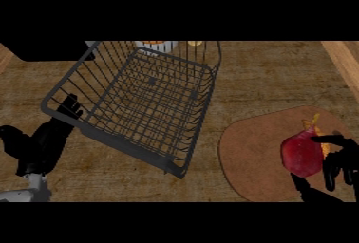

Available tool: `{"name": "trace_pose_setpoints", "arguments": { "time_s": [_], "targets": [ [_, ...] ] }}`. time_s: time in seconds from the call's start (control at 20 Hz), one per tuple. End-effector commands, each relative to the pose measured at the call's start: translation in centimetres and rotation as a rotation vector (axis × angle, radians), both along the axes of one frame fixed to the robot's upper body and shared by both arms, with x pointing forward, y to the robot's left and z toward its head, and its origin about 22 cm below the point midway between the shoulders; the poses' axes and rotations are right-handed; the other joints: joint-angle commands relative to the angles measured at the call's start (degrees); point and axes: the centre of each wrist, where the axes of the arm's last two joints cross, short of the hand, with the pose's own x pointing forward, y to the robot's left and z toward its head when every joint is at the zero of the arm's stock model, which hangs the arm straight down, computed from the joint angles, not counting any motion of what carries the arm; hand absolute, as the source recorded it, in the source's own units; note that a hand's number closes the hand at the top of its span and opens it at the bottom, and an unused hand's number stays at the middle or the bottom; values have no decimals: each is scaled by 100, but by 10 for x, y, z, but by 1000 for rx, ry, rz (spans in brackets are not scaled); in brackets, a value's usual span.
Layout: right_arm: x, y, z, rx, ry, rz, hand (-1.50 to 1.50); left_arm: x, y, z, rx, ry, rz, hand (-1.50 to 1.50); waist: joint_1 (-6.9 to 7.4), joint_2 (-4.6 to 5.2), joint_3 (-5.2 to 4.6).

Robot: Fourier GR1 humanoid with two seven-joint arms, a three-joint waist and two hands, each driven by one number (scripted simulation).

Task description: Pick the pear from the cutting board and place it in the tiered basket

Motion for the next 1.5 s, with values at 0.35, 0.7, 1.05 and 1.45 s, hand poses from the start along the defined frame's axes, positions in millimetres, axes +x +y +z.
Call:
{"name": "trace_pose_setpoints", "arguments": {
  "time_s": [0.35,0.7,1.05,1.45],
  "targets": [
    [-25,51,84,130,-63,171,150,4,-9,8,0,-13,-25,0,137,30,-5],
    [14,120,115,135,-51,234,150,5,-7,1,-14,2,-38,0,186,33,-5],
    [42,204,134,176,-24,202,150,4,-13,-6,-3,-9,-52,0,206,36,-4],
    [83,246,139,161,55,143,150,14,-20,4,9,-11,-38,0,227,43,-3]
  ]
}}
